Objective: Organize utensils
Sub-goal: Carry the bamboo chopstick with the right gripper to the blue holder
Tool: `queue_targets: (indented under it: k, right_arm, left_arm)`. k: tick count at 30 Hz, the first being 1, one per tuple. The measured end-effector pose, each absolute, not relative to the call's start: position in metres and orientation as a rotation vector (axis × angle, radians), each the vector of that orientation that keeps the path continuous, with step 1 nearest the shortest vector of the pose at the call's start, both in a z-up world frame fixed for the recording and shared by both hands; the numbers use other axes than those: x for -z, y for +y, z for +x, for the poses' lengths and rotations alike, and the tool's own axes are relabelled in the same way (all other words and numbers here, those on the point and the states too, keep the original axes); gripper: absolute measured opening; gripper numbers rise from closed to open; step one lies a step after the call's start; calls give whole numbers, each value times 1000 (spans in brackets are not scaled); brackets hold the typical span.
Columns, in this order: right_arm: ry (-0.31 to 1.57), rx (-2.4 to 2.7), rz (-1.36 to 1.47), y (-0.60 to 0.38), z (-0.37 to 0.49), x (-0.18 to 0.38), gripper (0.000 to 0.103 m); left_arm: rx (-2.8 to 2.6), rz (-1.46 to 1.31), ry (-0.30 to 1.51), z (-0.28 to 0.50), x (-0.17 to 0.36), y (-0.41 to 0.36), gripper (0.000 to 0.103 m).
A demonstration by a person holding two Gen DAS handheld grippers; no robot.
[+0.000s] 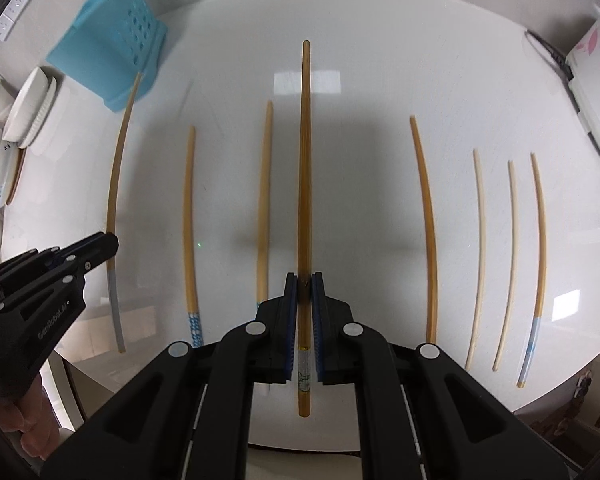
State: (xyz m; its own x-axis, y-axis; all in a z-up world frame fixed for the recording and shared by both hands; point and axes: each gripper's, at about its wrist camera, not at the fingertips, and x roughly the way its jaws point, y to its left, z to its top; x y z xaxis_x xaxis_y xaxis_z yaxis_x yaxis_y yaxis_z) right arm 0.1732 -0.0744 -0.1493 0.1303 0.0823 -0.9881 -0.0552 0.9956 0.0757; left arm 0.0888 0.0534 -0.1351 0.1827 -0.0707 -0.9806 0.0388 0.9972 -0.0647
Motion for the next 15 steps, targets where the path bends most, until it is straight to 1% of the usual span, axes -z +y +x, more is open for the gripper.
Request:
queue_targets:
  k: [8,15]
  right_arm:
    - [1335,-132,2,-66,190,128,6]
    - [1242,-168,5,-78,206,78,6]
  left_arm:
    - [53,-32,1290,91,97,54,7]
    - [33,-36,1202,103,66,65,7]
